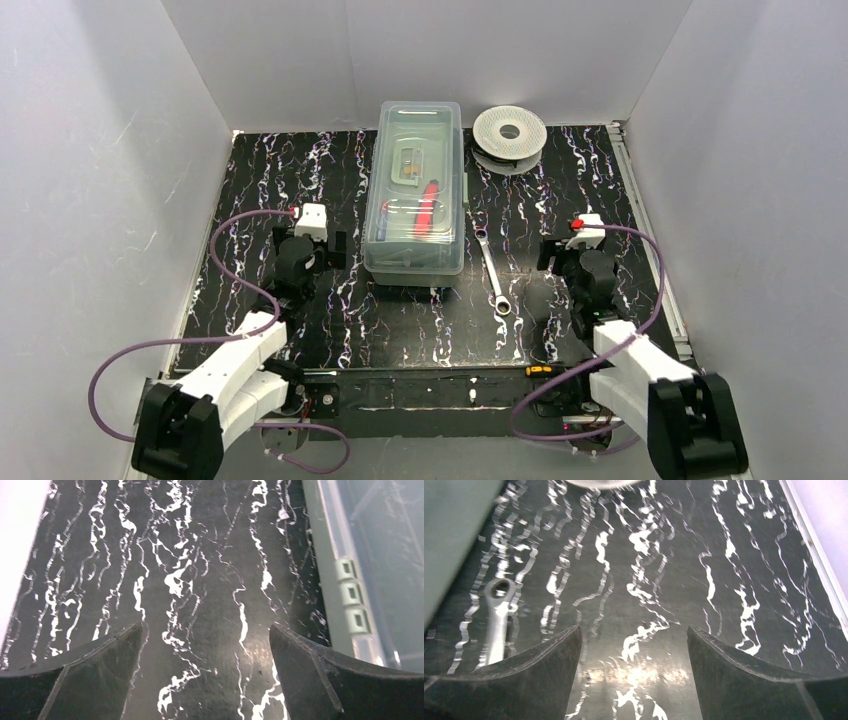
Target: Pack the tool kit
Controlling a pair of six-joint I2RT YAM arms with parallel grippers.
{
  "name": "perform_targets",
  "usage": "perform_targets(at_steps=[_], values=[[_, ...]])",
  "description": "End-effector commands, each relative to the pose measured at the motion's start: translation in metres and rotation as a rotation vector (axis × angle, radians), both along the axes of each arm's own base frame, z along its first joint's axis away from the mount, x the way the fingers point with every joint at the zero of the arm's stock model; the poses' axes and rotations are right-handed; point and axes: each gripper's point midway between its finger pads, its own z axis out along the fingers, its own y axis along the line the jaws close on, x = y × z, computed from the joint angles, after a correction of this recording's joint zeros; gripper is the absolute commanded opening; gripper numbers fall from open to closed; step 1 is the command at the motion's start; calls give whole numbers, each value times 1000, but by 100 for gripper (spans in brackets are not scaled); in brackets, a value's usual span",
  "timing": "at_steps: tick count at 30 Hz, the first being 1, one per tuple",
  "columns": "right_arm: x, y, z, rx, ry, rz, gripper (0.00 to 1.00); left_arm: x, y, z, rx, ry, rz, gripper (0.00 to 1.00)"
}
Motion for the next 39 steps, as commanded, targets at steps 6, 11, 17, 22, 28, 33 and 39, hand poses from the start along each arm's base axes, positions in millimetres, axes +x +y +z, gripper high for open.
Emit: perform_targets(at_steps=[6,11,17,22,28,33,39], values=[[39,-84,-3,111,-167,-315,81,27,20,-11,79,-40,45,99],[46,-76,-17,102,-41,-264,80,34,26,-27,56,-19,45,99],[51,-71,-13,72,-66,-237,76,39,32,-50,-14,22,22,99],[50,-70,-13,71,-60,-242,75,45,26,-55,-112,-34,-57,99],[48,-70,-13,54,-67,-257,78,56,34,-76,-152,-50,-43,100],[48,-71,-13,52,-66,-258,78,55,51,-81,-138,-11,93,98],[48,-71,-14,50,-63,-261,85,57,52,-81,-129,-19,98,98]])
